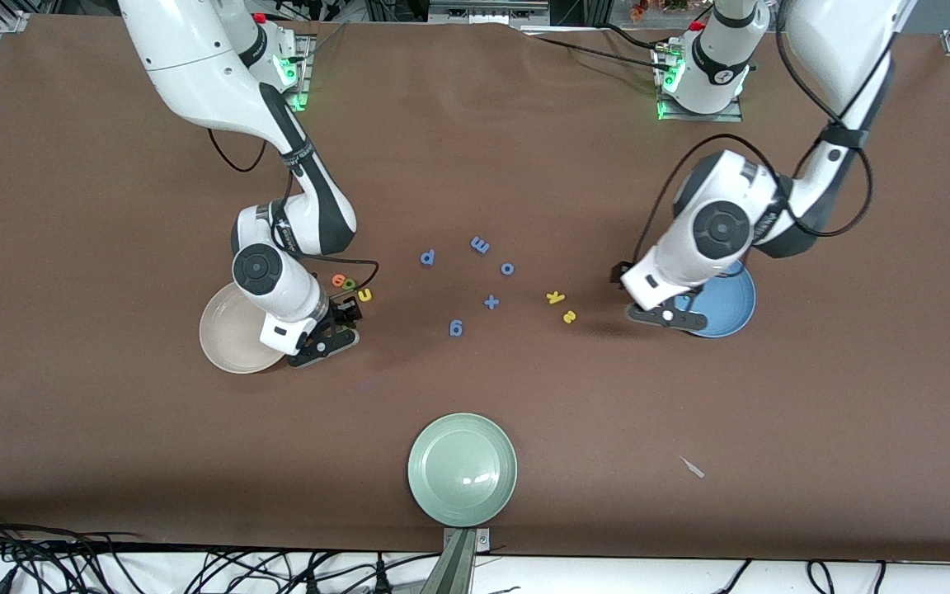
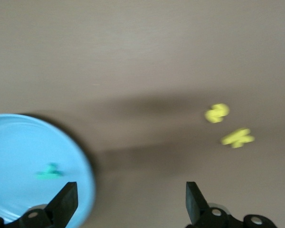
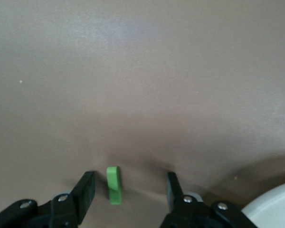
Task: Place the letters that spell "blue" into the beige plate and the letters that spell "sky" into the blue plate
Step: 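Lift the green stick with the right gripper while the left gripper grasps the yellow k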
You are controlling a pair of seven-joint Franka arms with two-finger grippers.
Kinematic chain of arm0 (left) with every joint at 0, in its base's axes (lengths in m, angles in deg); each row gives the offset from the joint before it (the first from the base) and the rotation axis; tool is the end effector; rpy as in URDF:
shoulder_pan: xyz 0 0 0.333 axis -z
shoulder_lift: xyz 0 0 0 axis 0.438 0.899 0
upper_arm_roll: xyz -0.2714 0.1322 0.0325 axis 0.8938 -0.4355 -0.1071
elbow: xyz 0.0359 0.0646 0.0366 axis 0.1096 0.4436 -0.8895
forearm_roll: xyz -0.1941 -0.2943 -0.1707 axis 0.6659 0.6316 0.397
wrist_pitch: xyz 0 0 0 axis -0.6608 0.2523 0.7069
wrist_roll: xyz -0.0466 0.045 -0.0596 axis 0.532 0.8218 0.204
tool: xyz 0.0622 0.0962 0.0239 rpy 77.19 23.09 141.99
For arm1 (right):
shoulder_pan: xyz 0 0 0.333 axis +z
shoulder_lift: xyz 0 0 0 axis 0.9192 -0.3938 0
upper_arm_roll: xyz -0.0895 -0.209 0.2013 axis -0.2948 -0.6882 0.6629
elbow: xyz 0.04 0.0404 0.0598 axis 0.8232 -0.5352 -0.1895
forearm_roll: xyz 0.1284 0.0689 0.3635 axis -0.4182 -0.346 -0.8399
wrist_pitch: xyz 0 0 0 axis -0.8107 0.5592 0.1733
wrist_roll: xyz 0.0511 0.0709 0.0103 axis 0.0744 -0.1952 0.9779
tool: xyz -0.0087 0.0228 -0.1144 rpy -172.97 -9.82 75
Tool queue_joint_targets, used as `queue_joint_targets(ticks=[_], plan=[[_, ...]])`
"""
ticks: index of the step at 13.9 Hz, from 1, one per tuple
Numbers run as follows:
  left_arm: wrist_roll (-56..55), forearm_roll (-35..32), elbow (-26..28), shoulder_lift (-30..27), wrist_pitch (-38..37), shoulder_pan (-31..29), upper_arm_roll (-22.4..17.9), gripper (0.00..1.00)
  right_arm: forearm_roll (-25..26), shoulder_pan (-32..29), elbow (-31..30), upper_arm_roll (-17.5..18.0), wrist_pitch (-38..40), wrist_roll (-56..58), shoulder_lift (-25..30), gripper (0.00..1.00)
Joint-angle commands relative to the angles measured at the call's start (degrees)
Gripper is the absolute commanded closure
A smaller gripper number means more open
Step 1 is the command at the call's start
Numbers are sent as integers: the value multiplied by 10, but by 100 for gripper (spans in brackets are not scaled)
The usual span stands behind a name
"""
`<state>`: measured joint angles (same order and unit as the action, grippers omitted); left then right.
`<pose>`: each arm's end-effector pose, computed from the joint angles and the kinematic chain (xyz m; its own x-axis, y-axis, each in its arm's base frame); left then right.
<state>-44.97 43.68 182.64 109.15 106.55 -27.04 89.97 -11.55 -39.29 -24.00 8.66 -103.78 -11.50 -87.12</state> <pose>0.5557 -0.2443 0.2599 0.9867 -0.0930 -0.1331 -0.0936 -0.9956 0.0021 0.6010 0.2410 0.1573 0.9098 0.4145 0.0227 0.4151 -0.9090 -0.0383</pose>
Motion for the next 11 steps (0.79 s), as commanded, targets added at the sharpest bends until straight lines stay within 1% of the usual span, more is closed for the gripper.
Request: queue_joint_targets(ticks=[1, 2, 3, 4, 6, 10, 11], plan=[[-103, 6, -71, 69, -11, 45, -1, 0, -12, -1, -16, 9, -7, -15, 12, 48], [-139, 4, -84, 86, -9, 56, -2, 0, -12, -1, -17, 10, -6, -24, 12, 52], [-168, 6, -85, 99, -3, 57, -1, 0, -12, -1, -18, 12, -4, -25, 13, 53], [-188, 3, -87, 112, 14, 62, -2, 0, -12, -1, -20, 13, -4, -24, 16, 57], [-219, -1, -88, 133, 48, 84, -5, 0, -12, -1, -23, 12, -4, -23, 18, 67], [-233, 0, -88, 149, 55, 93, -7, 0, -12, -1, -24, 12, -3, -20, 21, 97], [-233, 0, -89, 154, 63, 93, -7, 1, -12, -2, -24, 12, -3, -18, 21, 100]])
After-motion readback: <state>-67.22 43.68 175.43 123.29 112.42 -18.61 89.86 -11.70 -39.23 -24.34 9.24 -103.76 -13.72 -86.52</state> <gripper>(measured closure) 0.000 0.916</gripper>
